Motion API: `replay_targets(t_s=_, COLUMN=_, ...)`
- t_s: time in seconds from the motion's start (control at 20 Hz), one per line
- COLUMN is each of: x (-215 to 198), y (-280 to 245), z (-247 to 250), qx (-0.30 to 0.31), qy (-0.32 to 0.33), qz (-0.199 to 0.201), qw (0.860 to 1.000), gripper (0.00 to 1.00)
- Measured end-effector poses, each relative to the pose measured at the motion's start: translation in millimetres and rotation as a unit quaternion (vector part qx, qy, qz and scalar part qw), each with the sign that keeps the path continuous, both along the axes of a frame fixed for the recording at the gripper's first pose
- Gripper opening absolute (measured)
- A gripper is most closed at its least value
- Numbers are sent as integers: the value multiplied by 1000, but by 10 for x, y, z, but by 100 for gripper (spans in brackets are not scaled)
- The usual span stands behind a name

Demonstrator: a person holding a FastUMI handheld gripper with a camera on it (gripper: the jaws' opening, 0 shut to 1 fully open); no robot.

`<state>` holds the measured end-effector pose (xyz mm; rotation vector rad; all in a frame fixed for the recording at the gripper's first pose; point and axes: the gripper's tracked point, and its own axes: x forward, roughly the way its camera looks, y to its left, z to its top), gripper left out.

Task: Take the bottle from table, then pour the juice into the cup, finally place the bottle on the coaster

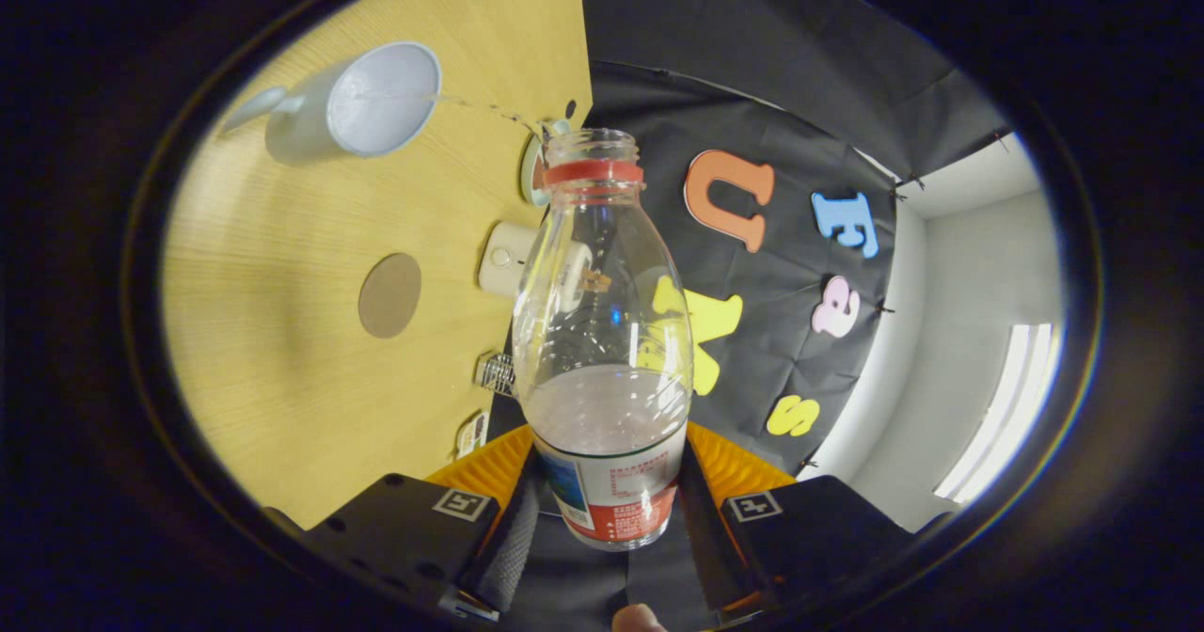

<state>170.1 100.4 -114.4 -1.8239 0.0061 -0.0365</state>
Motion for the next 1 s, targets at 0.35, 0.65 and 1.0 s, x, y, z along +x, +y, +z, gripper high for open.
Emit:
replay_targets(t_s=0.35, x=-6, y=-35, z=113, qx=-13, qy=-6, qz=-1, qw=1000, gripper=77)
replay_targets(t_s=0.65, x=-6, y=-27, z=186, qx=-24, qy=-9, qz=1, qw=1000, gripper=77)
replay_targets(t_s=1.0, x=7, y=15, z=264, qx=-33, qy=-14, qz=4, qw=999, gripper=77)
